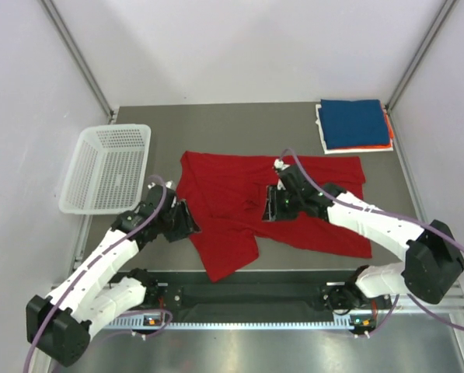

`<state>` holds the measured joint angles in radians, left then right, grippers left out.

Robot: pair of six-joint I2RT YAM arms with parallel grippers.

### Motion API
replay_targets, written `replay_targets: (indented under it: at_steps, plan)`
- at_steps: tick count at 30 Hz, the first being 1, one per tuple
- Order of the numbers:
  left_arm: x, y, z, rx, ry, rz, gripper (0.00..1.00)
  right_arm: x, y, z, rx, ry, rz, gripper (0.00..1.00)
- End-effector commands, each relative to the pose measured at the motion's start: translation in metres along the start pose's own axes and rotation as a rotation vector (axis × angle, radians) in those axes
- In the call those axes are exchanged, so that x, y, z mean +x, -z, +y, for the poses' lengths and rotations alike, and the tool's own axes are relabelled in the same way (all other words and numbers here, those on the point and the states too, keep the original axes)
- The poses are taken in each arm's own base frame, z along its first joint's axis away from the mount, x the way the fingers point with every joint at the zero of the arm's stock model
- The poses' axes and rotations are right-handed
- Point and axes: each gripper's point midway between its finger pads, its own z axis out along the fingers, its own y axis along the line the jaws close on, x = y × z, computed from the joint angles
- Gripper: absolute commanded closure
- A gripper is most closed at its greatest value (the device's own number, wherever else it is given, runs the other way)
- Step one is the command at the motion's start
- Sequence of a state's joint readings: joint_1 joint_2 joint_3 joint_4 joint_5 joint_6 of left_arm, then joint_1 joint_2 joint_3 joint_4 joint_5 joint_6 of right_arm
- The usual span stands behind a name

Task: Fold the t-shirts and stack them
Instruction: Fold the tshirt

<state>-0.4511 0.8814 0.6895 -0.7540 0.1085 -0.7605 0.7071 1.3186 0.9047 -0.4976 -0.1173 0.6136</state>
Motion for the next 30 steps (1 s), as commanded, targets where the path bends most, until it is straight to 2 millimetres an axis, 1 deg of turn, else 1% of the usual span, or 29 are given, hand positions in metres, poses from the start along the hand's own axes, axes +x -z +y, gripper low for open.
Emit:
replay_targets:
  at_steps: [1, 3, 4, 7, 9, 11, 12, 17, 18, 20, 21, 22, 23, 24, 25, 26, 28, 29, 30]
  plan:
    - [0.018, -0.011, 0.005, -0.03, 0.106, 0.017, 0.51, 0.005, -0.01, 0.006, -0.001, 0.002, -0.02, 0.61]
    - [0.028, -0.017, 0.011, -0.072, 0.113, 0.022, 0.51, 0.012, -0.016, 0.005, -0.012, -0.001, -0.009, 0.61]
    - [0.031, -0.022, 0.02, -0.114, 0.114, 0.016, 0.51, 0.014, -0.018, 0.004, -0.014, -0.004, -0.006, 0.61]
    - [0.043, -0.034, 0.027, -0.154, 0.13, 0.046, 0.5, 0.017, -0.022, 0.004, -0.015, 0.002, 0.001, 0.61]
    - [0.042, -0.043, 0.021, -0.138, 0.147, 0.037, 0.49, 0.015, -0.025, 0.006, -0.017, 0.013, 0.004, 0.62]
    - [0.041, -0.051, 0.021, -0.136, 0.158, 0.03, 0.48, 0.016, -0.028, 0.006, -0.009, 0.027, 0.016, 0.62]
    - [0.037, -0.054, 0.018, -0.125, 0.159, 0.011, 0.47, 0.012, -0.028, 0.007, -0.01, 0.03, 0.011, 0.62]
    - [0.037, -0.072, 0.03, -0.205, 0.15, 0.019, 0.48, 0.009, -0.027, 0.002, 0.017, 0.028, -0.012, 0.63]
    - [0.034, -0.075, 0.031, -0.215, 0.147, 0.002, 0.5, 0.009, -0.027, 0.0, 0.024, 0.019, -0.019, 0.64]
    - [0.032, -0.081, 0.036, -0.243, 0.133, -0.003, 0.62, 0.009, -0.027, -0.005, 0.041, 0.015, -0.036, 0.64]
    - [0.026, -0.082, 0.038, -0.261, 0.127, -0.028, 0.7, 0.009, -0.027, -0.007, 0.05, 0.01, -0.041, 0.65]
    - [0.021, -0.082, 0.036, -0.267, 0.12, -0.042, 0.76, 0.008, -0.026, -0.008, 0.054, 0.009, -0.048, 0.66]
    - [0.019, -0.083, 0.038, -0.286, 0.108, -0.044, 0.83, 0.006, -0.025, -0.009, 0.057, 0.01, -0.056, 0.66]
    - [0.014, -0.084, 0.039, -0.3, 0.105, -0.056, 0.86, 0.006, -0.023, -0.009, 0.06, 0.011, -0.054, 0.66]
    - [0.006, -0.083, 0.036, -0.302, 0.102, -0.075, 0.89, 0.005, -0.023, -0.011, 0.062, 0.017, -0.055, 0.66]
    - [0.0, -0.086, 0.041, -0.324, 0.103, -0.078, 0.92, 0.002, -0.021, -0.012, 0.072, 0.02, -0.065, 0.66]
    - [-0.008, -0.091, 0.045, -0.343, 0.091, -0.071, 0.94, -0.002, -0.02, -0.019, 0.112, 0.032, -0.082, 0.66]
    - [-0.016, -0.093, 0.048, -0.349, 0.112, -0.079, 0.95, -0.004, -0.019, -0.019, 0.116, 0.034, -0.087, 0.66]
    - [-0.019, -0.095, 0.05, -0.353, 0.112, -0.073, 0.96, -0.006, -0.018, -0.019, 0.12, 0.035, -0.095, 0.66]
